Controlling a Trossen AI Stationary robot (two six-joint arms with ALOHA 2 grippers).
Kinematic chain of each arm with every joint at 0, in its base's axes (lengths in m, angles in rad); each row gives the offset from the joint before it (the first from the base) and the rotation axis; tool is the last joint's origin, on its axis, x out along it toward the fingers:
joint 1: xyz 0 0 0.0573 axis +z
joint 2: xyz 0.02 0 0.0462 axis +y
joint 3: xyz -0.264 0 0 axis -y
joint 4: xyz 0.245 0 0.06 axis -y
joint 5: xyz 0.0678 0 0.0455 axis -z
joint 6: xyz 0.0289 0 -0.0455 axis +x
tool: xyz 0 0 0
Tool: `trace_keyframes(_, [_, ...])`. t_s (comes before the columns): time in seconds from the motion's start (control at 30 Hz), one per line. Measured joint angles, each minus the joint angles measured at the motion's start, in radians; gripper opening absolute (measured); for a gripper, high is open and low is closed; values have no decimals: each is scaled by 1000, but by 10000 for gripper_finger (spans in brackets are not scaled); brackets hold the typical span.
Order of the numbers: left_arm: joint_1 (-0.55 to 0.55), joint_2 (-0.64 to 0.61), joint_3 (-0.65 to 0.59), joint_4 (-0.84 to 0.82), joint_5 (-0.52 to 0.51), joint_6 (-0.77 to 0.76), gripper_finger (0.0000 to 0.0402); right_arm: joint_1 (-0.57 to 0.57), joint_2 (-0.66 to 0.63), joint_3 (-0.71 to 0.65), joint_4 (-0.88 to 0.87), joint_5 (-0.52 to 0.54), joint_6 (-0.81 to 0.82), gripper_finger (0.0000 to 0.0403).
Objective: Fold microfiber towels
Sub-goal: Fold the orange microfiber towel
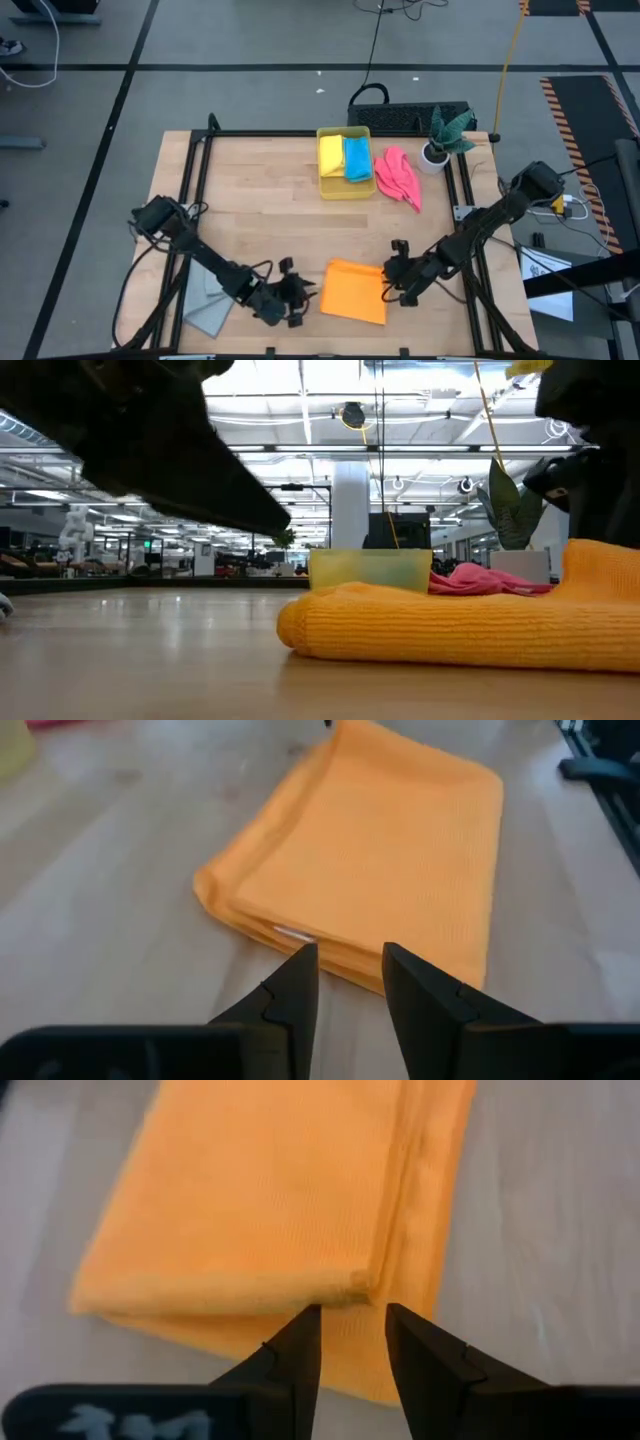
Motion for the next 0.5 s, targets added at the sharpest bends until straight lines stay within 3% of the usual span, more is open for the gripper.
trace_keyframes(0.2, [95, -2, 18, 9, -4, 111, 115, 7, -27, -2, 4, -4, 147, 105])
trace_keyframes(0.37, [174, -2, 18, 7, 82, 141, 115, 6, -26, -2, -97, -5, 315, 105])
trace_keyframes(0.5, [211, -2, 18, 8, 119, 144, 115, 13, -26, -56, 50, -6, 358, 105])
